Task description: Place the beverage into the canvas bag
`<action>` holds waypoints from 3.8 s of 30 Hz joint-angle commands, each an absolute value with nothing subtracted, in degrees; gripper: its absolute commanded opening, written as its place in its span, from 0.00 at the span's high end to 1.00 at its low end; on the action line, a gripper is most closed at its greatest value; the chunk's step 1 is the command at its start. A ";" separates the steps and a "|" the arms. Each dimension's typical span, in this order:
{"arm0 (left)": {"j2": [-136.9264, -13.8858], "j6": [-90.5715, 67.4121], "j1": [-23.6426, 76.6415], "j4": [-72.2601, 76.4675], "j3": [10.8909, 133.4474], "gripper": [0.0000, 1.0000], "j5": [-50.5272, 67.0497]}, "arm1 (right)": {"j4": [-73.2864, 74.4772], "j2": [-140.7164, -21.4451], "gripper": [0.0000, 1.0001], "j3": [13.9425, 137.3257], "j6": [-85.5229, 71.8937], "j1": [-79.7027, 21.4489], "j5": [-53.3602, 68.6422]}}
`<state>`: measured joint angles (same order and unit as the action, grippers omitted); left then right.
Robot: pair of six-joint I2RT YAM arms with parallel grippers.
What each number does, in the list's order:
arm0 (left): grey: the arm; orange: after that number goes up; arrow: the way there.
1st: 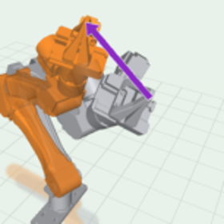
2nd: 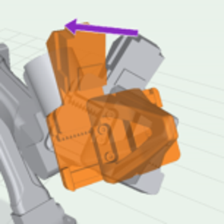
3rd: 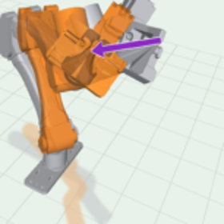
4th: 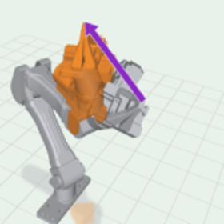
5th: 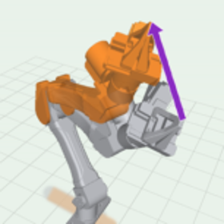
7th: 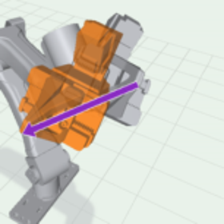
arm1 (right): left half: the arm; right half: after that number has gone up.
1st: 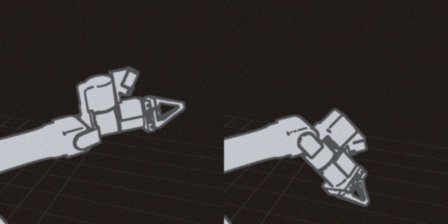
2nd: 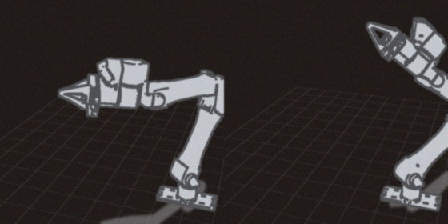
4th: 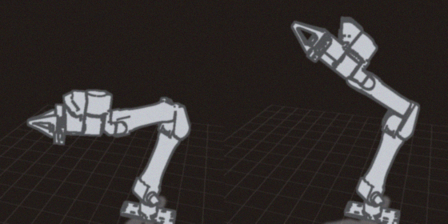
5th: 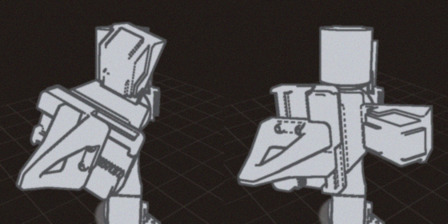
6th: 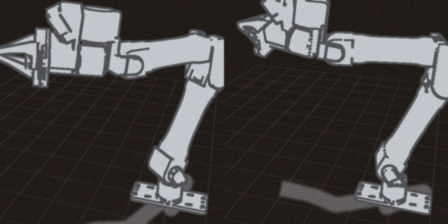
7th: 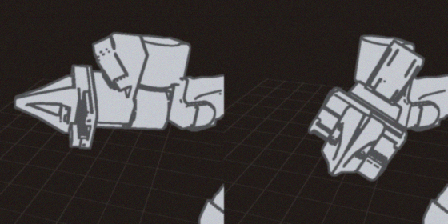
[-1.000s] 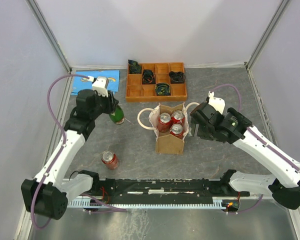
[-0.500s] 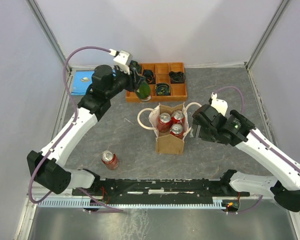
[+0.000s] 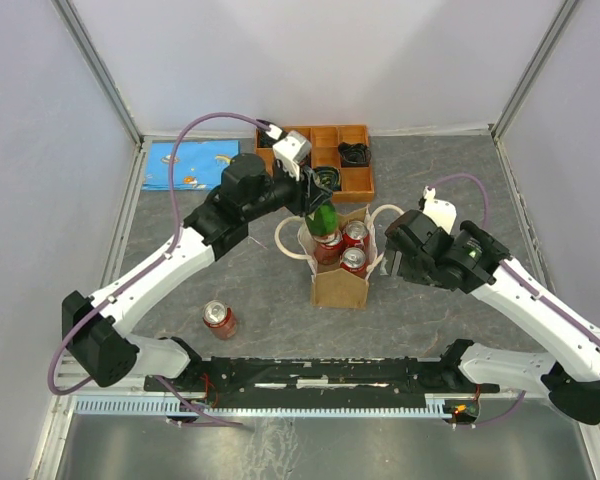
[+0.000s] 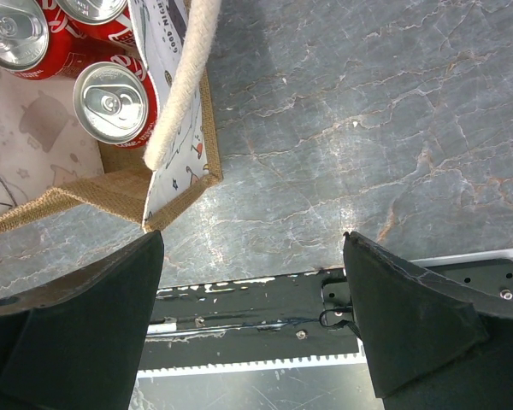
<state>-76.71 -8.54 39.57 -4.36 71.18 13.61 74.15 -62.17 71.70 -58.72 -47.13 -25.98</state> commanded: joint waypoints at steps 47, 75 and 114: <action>-78.40 8.12 53.73 18.20 53.77 0.97 -1.26 | 75.79 -58.29 0.06 70.10 -61.01 -47.11 -28.87; -81.32 8.08 54.08 20.41 47.91 0.97 -5.81 | 77.65 -56.70 0.06 69.78 -62.00 -47.11 -29.17; -77.49 7.55 54.11 15.11 53.08 0.21 -7.64 | 75.77 -57.50 0.06 69.03 -62.53 -47.11 -27.67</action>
<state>-79.44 7.88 54.08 13.50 51.03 -5.98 77.12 -57.10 68.84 -62.15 -47.13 -27.03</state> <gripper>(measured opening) 0.784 0.936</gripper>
